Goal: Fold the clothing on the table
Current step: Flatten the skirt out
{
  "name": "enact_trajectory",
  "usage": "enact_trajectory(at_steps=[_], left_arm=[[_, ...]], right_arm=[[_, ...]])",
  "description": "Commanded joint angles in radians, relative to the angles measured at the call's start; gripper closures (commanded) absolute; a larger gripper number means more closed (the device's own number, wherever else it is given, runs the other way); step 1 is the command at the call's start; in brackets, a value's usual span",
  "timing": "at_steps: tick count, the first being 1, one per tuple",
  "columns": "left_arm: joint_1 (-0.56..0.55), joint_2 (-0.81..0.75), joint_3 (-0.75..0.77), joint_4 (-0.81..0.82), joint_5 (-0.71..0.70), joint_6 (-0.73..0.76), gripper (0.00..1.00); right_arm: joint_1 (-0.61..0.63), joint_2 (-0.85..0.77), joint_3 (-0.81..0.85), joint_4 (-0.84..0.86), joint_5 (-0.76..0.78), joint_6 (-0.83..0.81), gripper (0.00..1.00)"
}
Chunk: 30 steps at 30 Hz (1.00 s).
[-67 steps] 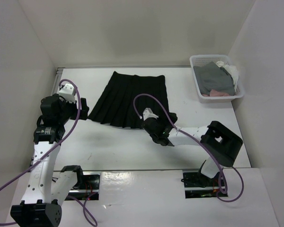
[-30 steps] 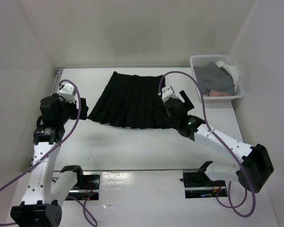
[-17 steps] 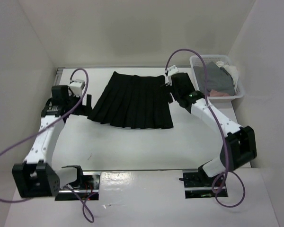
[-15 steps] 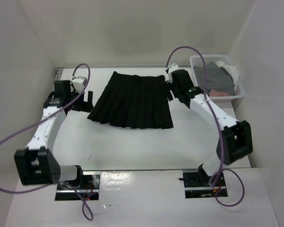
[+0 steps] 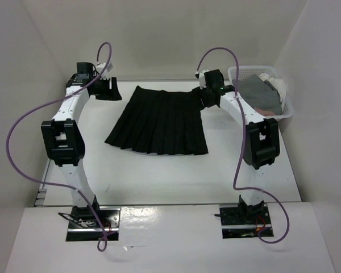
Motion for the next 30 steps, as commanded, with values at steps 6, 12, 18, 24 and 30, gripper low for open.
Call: enact_trajectory(at_steps=[6,12,18,24,30], left_arm=[[-0.010,0.060,-0.046,-0.003,0.099,-0.002,0.25],[-0.080,-0.089,-0.236,-0.059,-0.035,0.125,0.18],[0.008,-0.178,-0.379,-0.147,-0.025,0.211,0.22],[0.088,-0.210,-0.478,-0.168,-0.022,0.266,0.25],[0.173,-0.123,-0.518,-0.193,0.099,0.308,0.30]], right_arm=[[0.002,-0.034,-0.074,-0.025,-0.028,-0.032,0.26],[0.042,-0.149,-0.226,-0.054,-0.013,-0.029,0.23],[0.032,-0.276,-0.361,-0.096,-0.053,-0.019,0.23],[0.032,-0.385,-0.457,-0.096,-0.039,-0.019,0.23],[0.032,-0.453,-0.523,-0.096,-0.020,-0.019,0.23]])
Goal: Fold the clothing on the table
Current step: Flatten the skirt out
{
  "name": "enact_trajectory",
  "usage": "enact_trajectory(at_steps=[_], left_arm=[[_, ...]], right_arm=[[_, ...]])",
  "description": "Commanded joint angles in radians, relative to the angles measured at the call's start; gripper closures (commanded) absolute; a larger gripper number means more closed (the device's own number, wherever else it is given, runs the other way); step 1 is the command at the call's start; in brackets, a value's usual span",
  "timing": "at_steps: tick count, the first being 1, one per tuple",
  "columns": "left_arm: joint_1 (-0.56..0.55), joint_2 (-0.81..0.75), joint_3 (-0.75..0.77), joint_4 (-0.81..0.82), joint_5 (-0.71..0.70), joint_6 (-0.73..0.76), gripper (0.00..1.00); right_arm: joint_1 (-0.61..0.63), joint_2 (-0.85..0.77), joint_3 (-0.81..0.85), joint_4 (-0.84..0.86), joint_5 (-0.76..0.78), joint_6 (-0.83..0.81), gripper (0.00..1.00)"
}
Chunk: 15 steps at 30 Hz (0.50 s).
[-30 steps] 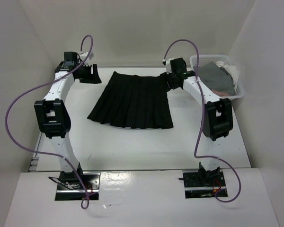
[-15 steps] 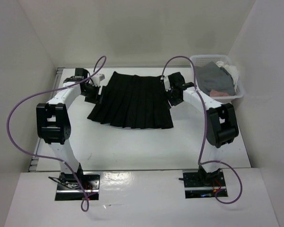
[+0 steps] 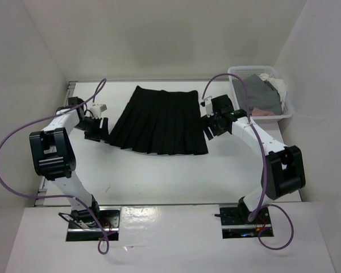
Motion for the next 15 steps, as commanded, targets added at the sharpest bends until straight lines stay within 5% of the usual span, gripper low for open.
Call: enact_trajectory(at_steps=[1,15], left_arm=[[0.045,0.058,0.006,-0.027,0.110,0.060,0.30],[0.066,0.155,0.015,0.097,0.149,0.073,0.38]], right_arm=[[-0.002,-0.053,-0.026,-0.010,0.003,0.003,0.23],[-0.013,-0.043,-0.035,-0.010,-0.054,0.012,0.23]])
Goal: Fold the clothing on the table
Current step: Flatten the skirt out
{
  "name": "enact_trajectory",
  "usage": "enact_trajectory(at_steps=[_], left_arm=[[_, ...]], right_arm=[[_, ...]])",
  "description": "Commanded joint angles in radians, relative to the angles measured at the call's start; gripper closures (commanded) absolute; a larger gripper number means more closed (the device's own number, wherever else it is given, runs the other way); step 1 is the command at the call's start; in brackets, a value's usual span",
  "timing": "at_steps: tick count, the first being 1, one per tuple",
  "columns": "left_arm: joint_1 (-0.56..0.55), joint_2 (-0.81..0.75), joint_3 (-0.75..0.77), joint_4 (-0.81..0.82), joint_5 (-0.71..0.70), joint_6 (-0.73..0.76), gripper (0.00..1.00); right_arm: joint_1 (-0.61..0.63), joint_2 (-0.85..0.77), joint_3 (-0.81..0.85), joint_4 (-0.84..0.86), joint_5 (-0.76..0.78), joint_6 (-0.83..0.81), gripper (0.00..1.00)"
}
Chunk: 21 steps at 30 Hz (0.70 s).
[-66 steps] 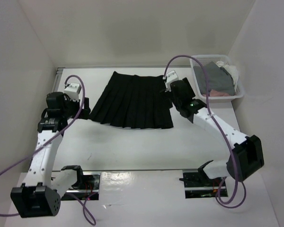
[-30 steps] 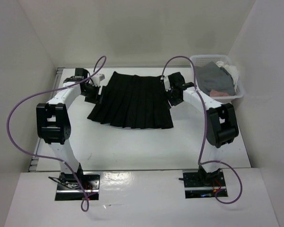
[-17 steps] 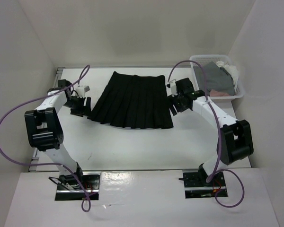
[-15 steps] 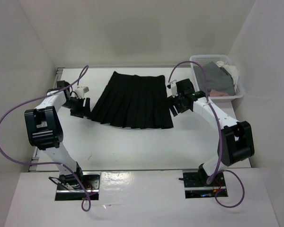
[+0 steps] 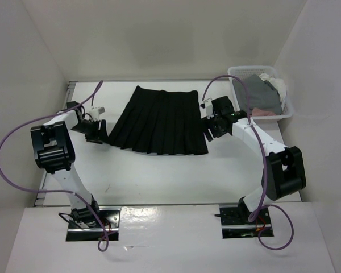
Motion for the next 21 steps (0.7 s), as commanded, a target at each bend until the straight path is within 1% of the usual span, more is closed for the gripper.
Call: enact_trajectory(at_steps=[1,8,10,13,14,21], left_arm=[[0.007,0.037,0.014,0.044,0.037,0.043,0.40],[0.007,0.073,0.043,0.078,0.037,0.034,0.41],[0.007,0.082,0.052,0.078,0.046,0.034,0.44],[0.007,0.105,0.052,0.078,0.046,0.034,0.45],[0.007,0.117,0.052,0.078,0.046,0.034,0.48],[-0.002,0.137,0.052,0.046,0.045,0.066,0.57]], right_arm=[[-0.006,-0.023,-0.005,-0.006,-0.018,0.008,0.23],[-0.006,-0.034,-0.005,-0.006,-0.028,0.008,0.23],[-0.006,-0.034,-0.005,-0.015,-0.028,0.017,0.23],[-0.006,-0.023,-0.005,-0.035,-0.038,0.017,0.23],[-0.006,-0.023,-0.005,-0.035,-0.038,0.026,0.23],[-0.006,-0.041,-0.005,-0.044,-0.038,0.026,0.23]])
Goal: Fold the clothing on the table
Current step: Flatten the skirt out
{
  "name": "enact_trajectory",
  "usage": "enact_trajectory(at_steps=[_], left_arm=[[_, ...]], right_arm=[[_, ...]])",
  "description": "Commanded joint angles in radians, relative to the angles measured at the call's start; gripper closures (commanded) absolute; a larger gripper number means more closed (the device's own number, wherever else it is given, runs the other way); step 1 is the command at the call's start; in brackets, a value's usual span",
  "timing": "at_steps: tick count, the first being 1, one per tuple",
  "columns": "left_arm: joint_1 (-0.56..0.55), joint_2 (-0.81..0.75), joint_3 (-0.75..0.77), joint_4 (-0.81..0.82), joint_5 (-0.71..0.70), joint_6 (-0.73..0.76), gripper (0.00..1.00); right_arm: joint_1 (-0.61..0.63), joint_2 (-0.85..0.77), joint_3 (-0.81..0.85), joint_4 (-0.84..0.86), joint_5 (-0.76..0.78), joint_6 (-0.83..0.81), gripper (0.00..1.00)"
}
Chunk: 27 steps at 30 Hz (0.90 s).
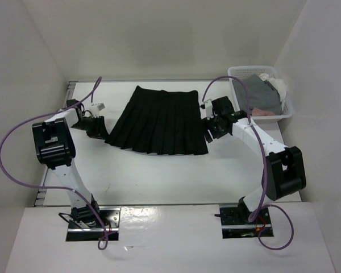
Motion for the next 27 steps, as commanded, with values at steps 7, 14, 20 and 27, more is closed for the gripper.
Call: enact_trajectory(at_steps=[7,14,20,27], left_arm=[[-0.017,0.068,-0.012,-0.064,-0.074,0.102,0.62],[-0.017,0.068,-0.022,-0.156,-0.126,0.162,0.59],[-0.017,0.078,-0.022,-0.206,-0.126,0.213,0.43],[-0.017,0.068,-0.022,-0.184,-0.158,0.203,0.45]], right_arm=[[-0.005,-0.041,-0.005,-0.031,-0.019,0.023,0.23],[-0.005,-0.050,-0.005,-0.031,-0.019,0.023,0.23],[-0.005,-0.060,-0.014,-0.031,-0.019,0.032,0.23],[-0.005,-0.080,-0.014,-0.031,-0.019,0.032,0.23]])
